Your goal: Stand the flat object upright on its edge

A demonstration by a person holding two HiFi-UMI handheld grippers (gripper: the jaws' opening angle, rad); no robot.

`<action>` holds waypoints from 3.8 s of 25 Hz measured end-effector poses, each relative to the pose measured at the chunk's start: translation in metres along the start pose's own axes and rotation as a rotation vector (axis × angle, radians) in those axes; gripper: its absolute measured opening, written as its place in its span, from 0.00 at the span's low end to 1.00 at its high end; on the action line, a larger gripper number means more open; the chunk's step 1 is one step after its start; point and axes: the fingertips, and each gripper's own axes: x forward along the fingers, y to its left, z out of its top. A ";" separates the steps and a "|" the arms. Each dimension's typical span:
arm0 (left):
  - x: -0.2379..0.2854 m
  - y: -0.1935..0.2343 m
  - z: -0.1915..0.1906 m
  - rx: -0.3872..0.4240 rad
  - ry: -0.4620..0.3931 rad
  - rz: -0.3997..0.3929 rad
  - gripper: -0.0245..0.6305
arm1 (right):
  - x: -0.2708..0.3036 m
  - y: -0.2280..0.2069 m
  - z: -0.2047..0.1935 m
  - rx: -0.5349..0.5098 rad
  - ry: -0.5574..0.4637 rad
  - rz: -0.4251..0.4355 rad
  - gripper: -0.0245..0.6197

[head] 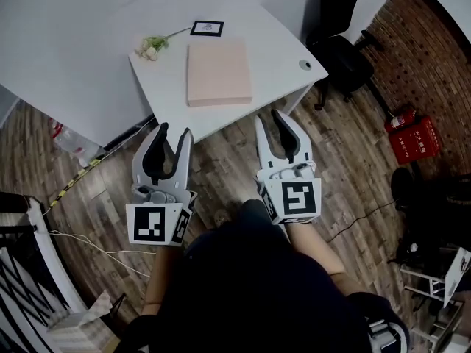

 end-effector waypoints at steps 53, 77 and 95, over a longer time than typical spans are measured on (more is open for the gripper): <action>0.315 0.140 -0.173 -0.140 0.224 0.054 0.30 | 0.336 -0.147 -0.182 0.047 0.286 0.207 0.21; 0.273 0.152 -0.349 -0.645 0.883 -0.135 0.54 | 0.292 -0.113 -0.322 0.488 0.837 0.364 0.44; 0.265 0.130 -0.392 -0.805 1.060 -0.232 0.63 | 0.278 -0.094 -0.371 0.646 1.053 0.389 0.53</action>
